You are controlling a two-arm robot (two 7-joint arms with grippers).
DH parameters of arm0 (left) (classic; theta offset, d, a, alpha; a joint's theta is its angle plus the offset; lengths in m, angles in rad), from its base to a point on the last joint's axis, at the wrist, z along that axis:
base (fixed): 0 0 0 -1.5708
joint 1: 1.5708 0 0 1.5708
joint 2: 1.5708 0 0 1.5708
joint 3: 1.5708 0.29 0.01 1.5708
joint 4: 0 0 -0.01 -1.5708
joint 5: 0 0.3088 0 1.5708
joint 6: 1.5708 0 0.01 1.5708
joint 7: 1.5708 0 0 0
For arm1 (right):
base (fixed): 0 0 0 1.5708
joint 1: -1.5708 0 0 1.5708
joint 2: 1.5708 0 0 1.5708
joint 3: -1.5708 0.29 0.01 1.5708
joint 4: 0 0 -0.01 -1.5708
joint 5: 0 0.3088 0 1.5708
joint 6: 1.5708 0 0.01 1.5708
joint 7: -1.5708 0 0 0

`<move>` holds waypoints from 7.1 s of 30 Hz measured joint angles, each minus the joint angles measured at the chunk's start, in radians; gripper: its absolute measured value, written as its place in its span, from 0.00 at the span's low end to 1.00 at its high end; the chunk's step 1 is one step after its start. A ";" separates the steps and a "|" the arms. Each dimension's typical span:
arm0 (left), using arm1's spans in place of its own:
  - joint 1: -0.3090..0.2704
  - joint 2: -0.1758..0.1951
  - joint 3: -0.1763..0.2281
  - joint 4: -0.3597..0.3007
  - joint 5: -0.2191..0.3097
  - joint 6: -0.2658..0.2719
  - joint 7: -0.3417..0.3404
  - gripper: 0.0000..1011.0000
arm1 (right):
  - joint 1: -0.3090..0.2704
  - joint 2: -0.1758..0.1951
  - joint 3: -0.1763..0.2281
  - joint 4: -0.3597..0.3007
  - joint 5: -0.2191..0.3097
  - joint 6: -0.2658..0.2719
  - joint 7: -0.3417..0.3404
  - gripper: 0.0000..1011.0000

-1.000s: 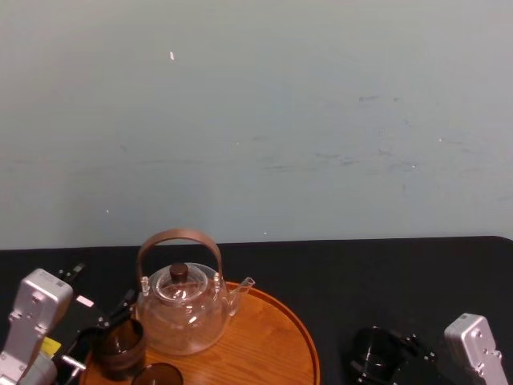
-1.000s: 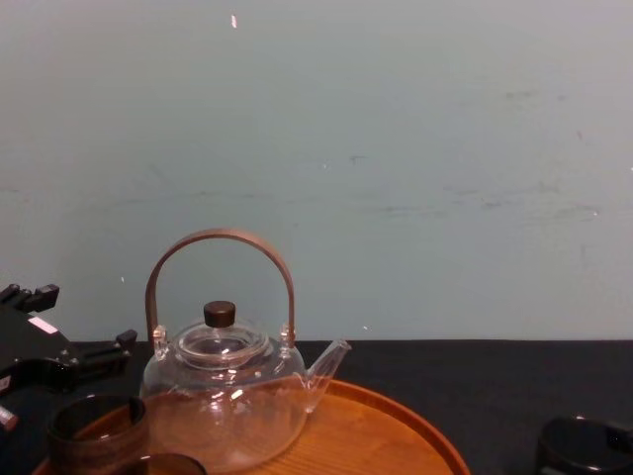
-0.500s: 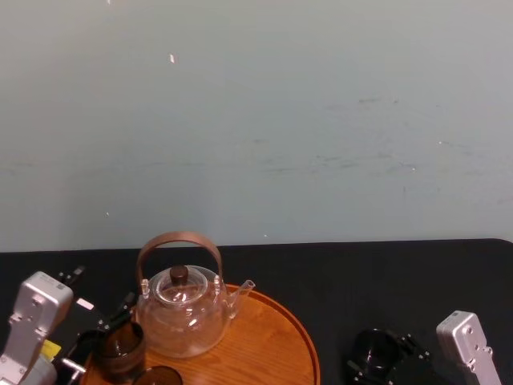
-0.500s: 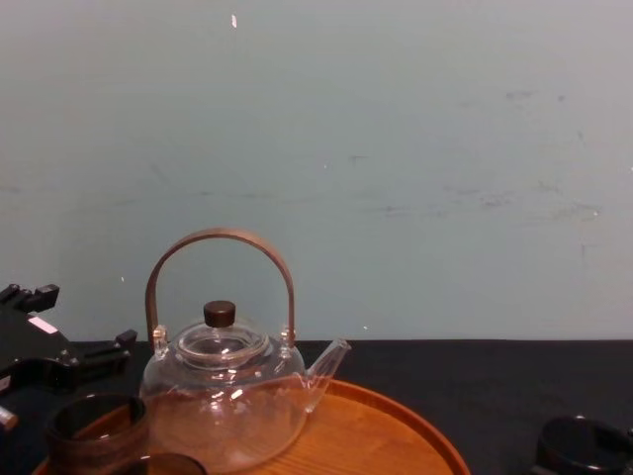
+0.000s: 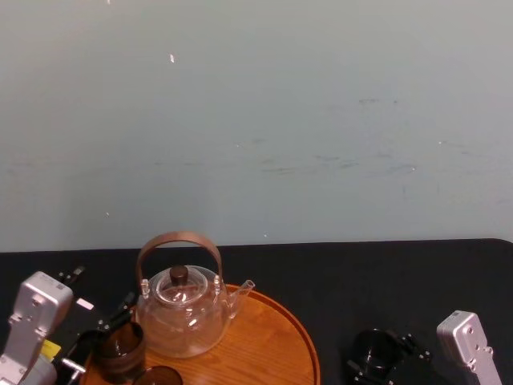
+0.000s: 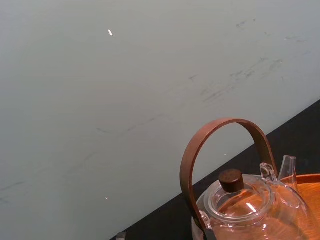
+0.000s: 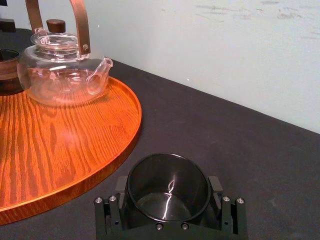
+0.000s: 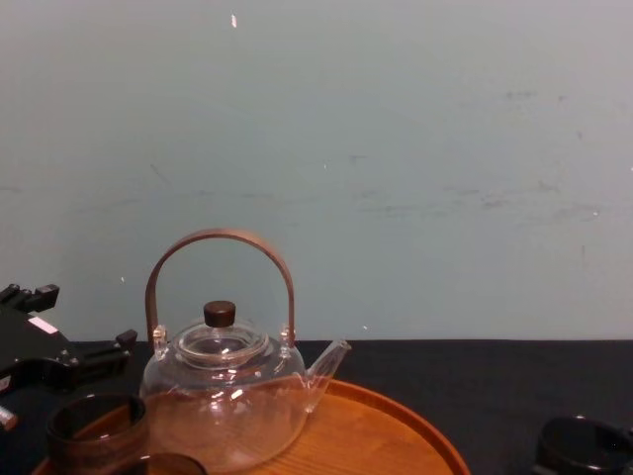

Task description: Pick up the glass from the table and place it on the tray.

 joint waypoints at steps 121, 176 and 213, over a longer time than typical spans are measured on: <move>0.000 0.000 0.000 0.000 0.000 0.000 0.000 0.99 | 0.239 -0.092 -0.221 0.148 -0.040 -0.056 0.112 0.90; 0.000 0.000 0.000 0.000 0.000 0.000 0.000 0.99 | 0.138 0.002 -0.170 -0.069 -0.020 -0.096 0.080 0.99; 0.000 0.000 0.000 0.000 0.000 0.000 0.000 0.99 | -0.104 0.069 0.050 -0.148 -0.042 -0.106 -0.072 0.99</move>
